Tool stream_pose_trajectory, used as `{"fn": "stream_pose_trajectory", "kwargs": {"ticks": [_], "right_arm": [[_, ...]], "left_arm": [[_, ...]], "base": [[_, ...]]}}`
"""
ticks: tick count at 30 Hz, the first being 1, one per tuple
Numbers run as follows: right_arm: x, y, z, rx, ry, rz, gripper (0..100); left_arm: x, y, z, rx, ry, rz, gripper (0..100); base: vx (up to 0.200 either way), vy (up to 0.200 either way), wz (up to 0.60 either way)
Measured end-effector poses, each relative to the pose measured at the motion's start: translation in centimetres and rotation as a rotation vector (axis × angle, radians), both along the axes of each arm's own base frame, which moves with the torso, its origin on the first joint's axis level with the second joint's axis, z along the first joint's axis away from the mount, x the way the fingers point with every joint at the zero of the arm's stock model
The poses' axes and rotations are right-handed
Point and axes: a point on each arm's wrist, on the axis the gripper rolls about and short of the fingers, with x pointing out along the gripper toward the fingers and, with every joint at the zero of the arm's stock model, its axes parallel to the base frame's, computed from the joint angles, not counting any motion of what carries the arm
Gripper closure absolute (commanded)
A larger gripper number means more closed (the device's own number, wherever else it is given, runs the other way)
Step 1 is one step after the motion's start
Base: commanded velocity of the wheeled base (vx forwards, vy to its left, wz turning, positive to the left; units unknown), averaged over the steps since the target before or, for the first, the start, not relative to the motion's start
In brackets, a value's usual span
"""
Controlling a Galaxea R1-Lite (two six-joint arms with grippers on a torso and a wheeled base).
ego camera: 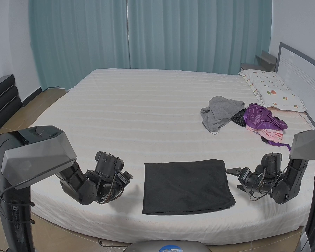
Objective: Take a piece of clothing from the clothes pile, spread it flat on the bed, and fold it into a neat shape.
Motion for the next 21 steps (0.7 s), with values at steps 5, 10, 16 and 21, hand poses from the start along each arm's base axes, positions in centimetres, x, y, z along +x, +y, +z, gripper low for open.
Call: {"fn": "stream_pose_trajectory", "kwargs": {"ticks": [5,10,16,21], "right_arm": [[-0.05,-0.01,-0.1,-0.001,0.003,0.0,0],[-0.03,0.04,-0.18,0.001,0.006,0.001,0],[0.06,0.08,-0.16,0.004,0.004,-0.001,0],[0.07,0.1,-0.17,0.004,0.003,0.0,0]], "left_arm": [[0.05,-0.01,0.03,-0.002,-0.002,0.001,0],[0.08,-0.04,0.06,-0.003,-0.004,0.001,0],[0.08,-0.04,0.17,-0.009,-0.008,0.005,0],[0.07,0.0,0.28,-0.011,-0.011,0.007,0]], "base": [[0.0,-0.12,0.0],[0.0,-0.2,0.0],[0.0,-0.2,0.0],[0.0,-0.2,0.0]]}}
